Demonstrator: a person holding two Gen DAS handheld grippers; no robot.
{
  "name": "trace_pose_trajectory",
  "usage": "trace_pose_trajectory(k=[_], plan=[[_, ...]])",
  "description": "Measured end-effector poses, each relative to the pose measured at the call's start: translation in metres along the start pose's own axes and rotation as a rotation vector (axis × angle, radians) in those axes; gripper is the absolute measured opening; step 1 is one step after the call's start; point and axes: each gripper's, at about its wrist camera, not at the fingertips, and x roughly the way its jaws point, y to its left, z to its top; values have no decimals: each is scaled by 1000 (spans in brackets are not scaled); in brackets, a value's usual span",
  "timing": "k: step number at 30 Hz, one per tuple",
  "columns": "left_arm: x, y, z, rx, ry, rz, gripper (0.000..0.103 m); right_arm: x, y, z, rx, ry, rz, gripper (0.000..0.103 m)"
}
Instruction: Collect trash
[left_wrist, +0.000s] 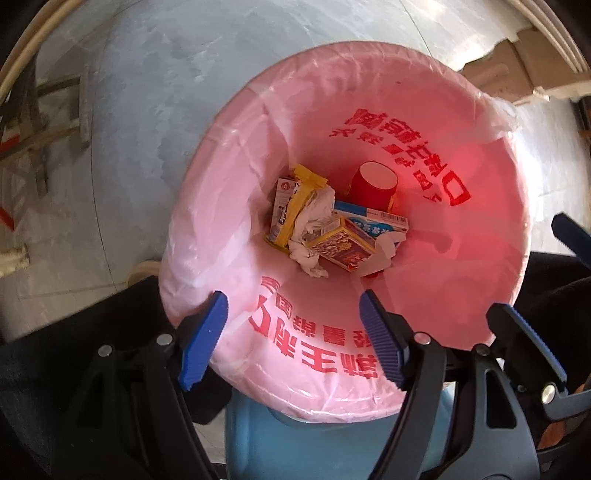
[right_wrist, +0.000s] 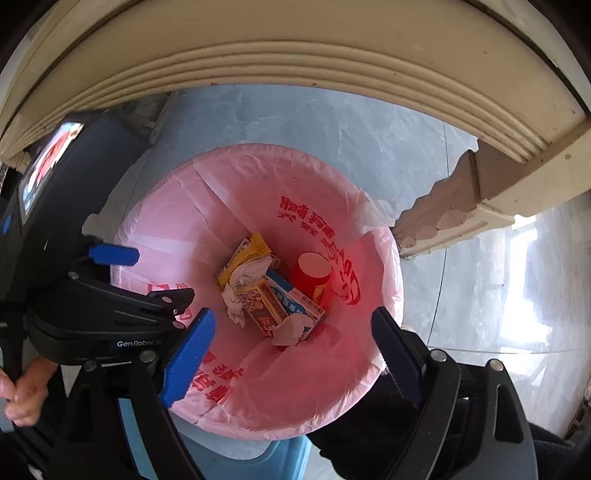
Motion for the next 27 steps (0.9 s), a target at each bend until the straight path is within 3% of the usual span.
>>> trace_pose_trajectory(k=[4,11,15,21,27], plan=[[-11,0,-8,-18,-34,7,73,-7,1,0,48,41,-49,86],[-43,-2,-30,-44,-147,52,79,-44,10,-16,68,-46,-75,86],[-64,-6,-43,-55,-214,88,79,-63,7,-28,134,-77,-43,86],[-116,-17,-60,-57,-345,133,79,-111,6,-41,168,-217,-39,86],[-202,-32,-87,-71,-553,133,80,-195,9,-51,178,-425,-86,90]])
